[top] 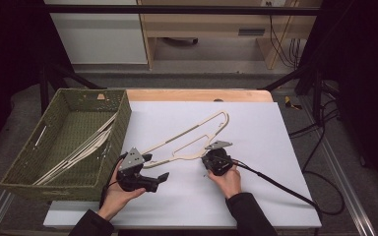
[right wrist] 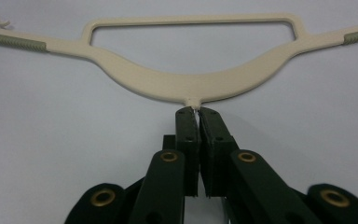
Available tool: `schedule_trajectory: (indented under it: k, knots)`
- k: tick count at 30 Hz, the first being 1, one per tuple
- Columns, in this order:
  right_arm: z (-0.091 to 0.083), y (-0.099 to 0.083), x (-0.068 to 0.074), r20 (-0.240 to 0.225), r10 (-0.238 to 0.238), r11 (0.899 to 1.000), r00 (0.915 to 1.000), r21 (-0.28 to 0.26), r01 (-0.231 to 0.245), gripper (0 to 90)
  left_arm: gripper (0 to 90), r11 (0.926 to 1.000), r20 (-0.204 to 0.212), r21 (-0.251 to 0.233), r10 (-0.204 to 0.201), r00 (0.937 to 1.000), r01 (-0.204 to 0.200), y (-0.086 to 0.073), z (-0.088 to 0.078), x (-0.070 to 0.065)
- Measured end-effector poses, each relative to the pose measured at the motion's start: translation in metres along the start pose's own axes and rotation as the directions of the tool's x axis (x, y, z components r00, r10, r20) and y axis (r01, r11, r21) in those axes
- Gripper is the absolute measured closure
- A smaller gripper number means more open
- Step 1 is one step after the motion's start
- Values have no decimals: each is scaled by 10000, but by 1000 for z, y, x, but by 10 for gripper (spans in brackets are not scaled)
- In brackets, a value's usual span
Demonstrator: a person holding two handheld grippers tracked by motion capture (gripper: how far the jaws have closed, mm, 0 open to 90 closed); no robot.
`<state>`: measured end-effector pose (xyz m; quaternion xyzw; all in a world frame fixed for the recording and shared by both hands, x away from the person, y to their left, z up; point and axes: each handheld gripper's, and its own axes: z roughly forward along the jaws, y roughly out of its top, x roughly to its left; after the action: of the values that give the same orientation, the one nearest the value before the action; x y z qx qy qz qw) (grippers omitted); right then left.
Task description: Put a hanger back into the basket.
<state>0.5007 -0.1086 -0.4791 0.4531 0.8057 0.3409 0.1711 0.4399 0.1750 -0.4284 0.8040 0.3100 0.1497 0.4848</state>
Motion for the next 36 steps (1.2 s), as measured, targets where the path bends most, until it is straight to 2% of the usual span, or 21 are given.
schedule_trajectory:
  k: [9,17,20,21,29,36]
  knots:
    - [-1,1,-1,-145,457,9990,9988,-13,-458,892,95,9999,-49,136,60,10000,-59,0,4,-2]
    - [-10,7,-4,-348,430,9986,9985,-296,-441,892,107,9998,-39,144,115,9999,-114,1,6,-1]
    - [-14,9,-4,-398,512,9978,9979,-404,-529,892,112,9991,-56,337,244,9997,-242,3,9,-1]
    - [-15,10,-5,-446,402,9983,9982,-415,-421,892,111,9989,-100,359,298,9995,-295,3,11,-1]
    - [-23,14,-7,-519,338,9981,9981,-507,-364,893,120,9955,-139,801,519,9986,-507,16,30,1]
    - [-28,18,-3,-503,181,9983,9986,-548,-208,893,118,9863,-70,1441,827,9966,-808,28,55,0]
